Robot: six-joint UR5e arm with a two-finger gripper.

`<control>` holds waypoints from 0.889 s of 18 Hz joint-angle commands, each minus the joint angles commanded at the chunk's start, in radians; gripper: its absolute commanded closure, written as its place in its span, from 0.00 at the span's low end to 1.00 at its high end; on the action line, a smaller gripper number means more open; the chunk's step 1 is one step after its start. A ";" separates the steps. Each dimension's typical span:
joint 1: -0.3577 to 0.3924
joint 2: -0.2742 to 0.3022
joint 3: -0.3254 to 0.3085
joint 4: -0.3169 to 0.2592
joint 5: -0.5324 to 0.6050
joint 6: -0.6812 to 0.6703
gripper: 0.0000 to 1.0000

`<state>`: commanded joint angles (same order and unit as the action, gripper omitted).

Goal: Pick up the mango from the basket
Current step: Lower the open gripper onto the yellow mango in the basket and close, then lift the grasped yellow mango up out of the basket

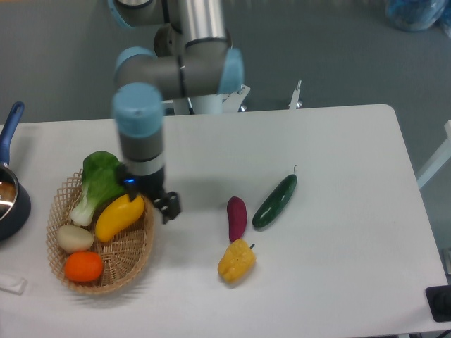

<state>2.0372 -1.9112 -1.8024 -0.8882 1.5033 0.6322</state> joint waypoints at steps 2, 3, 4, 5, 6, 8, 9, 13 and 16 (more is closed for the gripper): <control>-0.011 -0.009 0.000 -0.005 -0.006 -0.022 0.00; -0.012 -0.014 0.000 -0.006 -0.008 -0.025 0.00; -0.017 -0.018 0.000 -0.006 -0.008 -0.037 0.00; -0.022 -0.028 0.000 -0.006 -0.008 -0.058 0.00; -0.026 -0.032 0.000 -0.006 -0.005 -0.074 0.00; -0.026 -0.046 0.000 -0.006 -0.005 -0.086 0.00; -0.026 -0.051 0.000 -0.006 -0.005 -0.086 0.00; -0.028 -0.071 -0.002 -0.006 -0.002 -0.095 0.00; -0.031 -0.081 0.000 -0.006 -0.005 -0.098 0.00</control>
<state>2.0065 -1.9926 -1.8024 -0.8943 1.4987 0.5338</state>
